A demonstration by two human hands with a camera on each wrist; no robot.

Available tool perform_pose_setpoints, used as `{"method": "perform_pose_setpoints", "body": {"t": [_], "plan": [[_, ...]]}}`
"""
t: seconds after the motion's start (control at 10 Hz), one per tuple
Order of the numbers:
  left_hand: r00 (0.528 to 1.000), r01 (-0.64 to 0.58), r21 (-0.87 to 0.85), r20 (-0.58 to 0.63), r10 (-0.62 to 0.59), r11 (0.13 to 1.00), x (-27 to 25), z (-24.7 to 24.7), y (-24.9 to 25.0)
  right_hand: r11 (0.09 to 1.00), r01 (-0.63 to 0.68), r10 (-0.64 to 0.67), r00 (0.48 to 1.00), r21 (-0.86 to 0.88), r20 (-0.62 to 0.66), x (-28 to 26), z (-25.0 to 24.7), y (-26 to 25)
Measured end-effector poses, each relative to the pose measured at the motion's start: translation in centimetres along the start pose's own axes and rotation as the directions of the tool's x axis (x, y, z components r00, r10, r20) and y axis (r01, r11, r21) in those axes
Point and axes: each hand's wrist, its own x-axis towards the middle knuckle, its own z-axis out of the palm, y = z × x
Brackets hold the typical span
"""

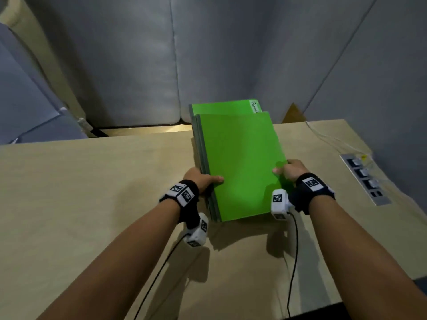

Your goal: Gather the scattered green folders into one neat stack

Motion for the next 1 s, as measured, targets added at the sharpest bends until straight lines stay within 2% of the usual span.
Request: {"method": "perform_pose_setpoints", "body": {"t": [0.2,0.3,0.5,0.7,0.8,0.9,1.0], "plan": [[0.987,0.083,0.078,0.132,-0.093,0.993,2.8,7.4,2.3,0.968,-0.171,0.162,0.985,-0.182,-0.064,7.6,-4.7,6.1],[0.979,0.114,0.146,0.154,-0.136,0.983,3.4,9.9,3.0,0.927,-0.208,0.195,0.978,-0.311,-0.073,8.1,-5.7,6.4],[0.98,0.157,0.166,0.098,-0.175,0.974,3.3,11.6,3.9,0.845,-0.228,0.249,0.968,-0.483,-0.022,8.1,-6.8,5.1],[0.987,0.145,0.162,0.04,-0.154,0.976,2.6,11.9,3.8,0.807,-0.212,0.249,0.968,-0.551,-0.007,7.9,-6.9,4.3],[0.99,0.131,0.159,0.027,-0.137,0.979,2.2,11.9,3.9,0.811,-0.204,0.226,0.974,-0.548,-0.027,7.7,-6.8,4.3],[0.989,0.129,0.194,0.043,-0.139,0.973,1.7,11.7,3.9,0.82,-0.167,0.089,0.982,-0.547,-0.167,7.9,-6.6,3.7],[0.988,0.118,0.182,0.079,-0.134,0.976,1.7,11.2,3.9,0.851,-0.076,-0.036,0.979,-0.52,-0.201,8.1,-5.8,2.7]]}}
